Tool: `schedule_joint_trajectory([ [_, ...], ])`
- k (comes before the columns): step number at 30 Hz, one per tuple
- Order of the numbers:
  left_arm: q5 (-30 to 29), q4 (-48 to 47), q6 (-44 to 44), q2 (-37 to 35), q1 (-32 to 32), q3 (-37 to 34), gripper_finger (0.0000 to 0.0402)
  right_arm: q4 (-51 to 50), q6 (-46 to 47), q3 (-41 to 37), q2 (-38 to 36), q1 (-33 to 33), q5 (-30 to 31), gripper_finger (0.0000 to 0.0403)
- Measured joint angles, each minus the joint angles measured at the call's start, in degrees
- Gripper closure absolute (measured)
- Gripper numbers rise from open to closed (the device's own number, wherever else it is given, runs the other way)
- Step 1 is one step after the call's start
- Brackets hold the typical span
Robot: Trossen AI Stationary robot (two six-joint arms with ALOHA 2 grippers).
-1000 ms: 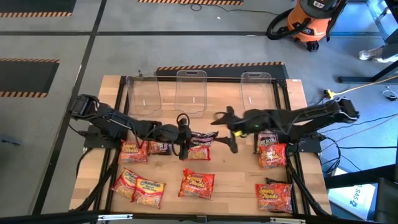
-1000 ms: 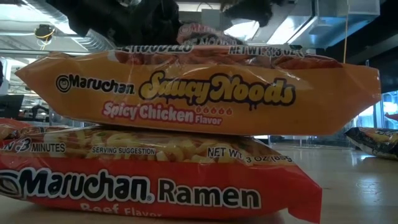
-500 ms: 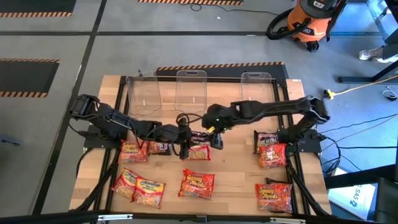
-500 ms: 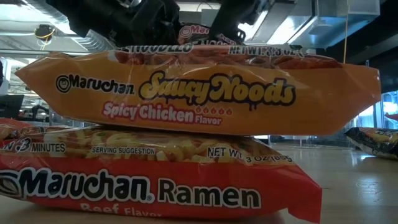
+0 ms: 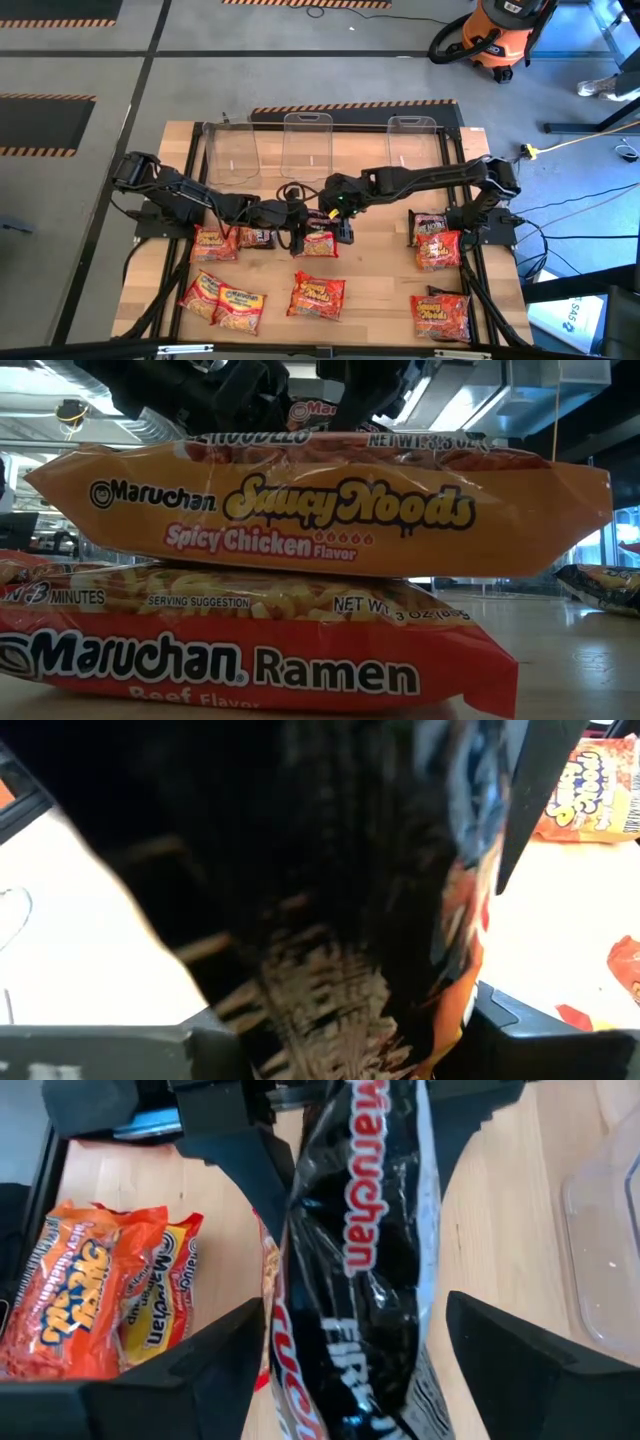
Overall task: Sort Maruchan noodles
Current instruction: Put the black noodle pack into the right transparent bin
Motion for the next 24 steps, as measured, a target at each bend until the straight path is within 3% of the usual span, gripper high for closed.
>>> schedule_joint_trajectory([
  [8, -0.84, 0.12, -0.76, 0.00, 0.04, 0.00, 0.0231, 0.54, -1.67, 0.00, 0.00, 0.00, 0.02, 0.0247],
  [13, -1.63, -0.08, -1.57, 0.00, -0.07, 0.00, 0.0201, 0.91, -3.98, 0.00, 0.00, 0.00, -0.02, 0.0319],
  [19, 1.94, -2.76, -2.02, -2.02, -0.06, 0.07, 0.0177, 0.63, -5.17, 0.00, -0.76, 0.02, 0.02, 0.0317],
  [24, 4.66, -12.15, -4.86, -7.46, -0.06, 0.20, 0.0178, -3.47, -6.61, -0.01, -4.88, -0.04, 2.63, 0.0310],
])
